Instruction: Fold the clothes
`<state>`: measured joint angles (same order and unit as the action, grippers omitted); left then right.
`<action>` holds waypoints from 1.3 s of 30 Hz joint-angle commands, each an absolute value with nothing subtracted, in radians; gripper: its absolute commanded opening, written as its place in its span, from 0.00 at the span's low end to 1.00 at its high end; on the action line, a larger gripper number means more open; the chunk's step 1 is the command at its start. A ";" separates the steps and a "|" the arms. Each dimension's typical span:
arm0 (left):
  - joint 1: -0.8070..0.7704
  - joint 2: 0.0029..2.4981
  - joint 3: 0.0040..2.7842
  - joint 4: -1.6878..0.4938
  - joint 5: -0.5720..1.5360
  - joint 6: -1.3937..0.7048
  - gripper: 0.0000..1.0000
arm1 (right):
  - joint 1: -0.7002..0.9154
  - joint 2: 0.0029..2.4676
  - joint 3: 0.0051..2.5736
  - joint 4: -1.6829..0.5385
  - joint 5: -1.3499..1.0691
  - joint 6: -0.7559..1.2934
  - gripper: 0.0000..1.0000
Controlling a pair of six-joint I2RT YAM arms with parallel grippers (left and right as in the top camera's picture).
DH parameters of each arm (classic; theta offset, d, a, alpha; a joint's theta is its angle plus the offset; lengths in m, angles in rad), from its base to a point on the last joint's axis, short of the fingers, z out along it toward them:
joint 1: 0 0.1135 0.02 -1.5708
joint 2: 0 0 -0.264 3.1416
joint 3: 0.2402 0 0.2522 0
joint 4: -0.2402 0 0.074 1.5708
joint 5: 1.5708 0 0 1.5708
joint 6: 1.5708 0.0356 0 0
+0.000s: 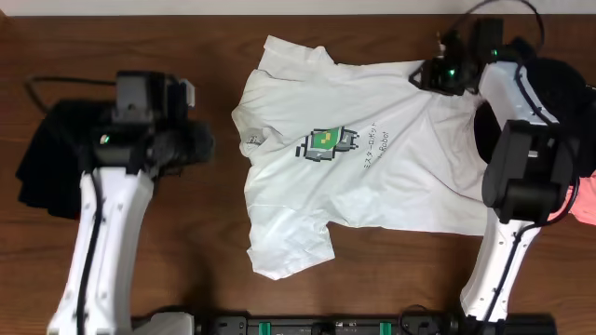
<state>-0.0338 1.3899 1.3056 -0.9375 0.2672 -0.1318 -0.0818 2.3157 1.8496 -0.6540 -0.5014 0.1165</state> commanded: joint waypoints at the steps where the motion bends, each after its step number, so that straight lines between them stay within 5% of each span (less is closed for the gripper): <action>1: -0.063 1.501 1.308 -0.914 0.355 -0.096 0.13 | -0.040 2.268 1.936 -0.748 -0.540 0.069 0.45; 3: -0.088 1.565 1.308 -0.904 0.382 -0.095 0.06 | -0.022 2.241 1.963 -0.818 -0.513 0.064 0.45; 18: -0.244 1.905 1.230 -0.873 0.280 -0.049 0.06 | 0.073 1.994 1.983 -1.011 -0.393 0.003 0.44; 39: -0.331 1.930 1.098 -1.124 0.364 -0.092 0.06 | 0.112 1.990 1.980 -1.066 -0.347 0.004 0.36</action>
<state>-0.3305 1.9392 1.0981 -1.1172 0.3462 -0.0792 0.0841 1.9869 1.9682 -1.0580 -0.3836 0.0158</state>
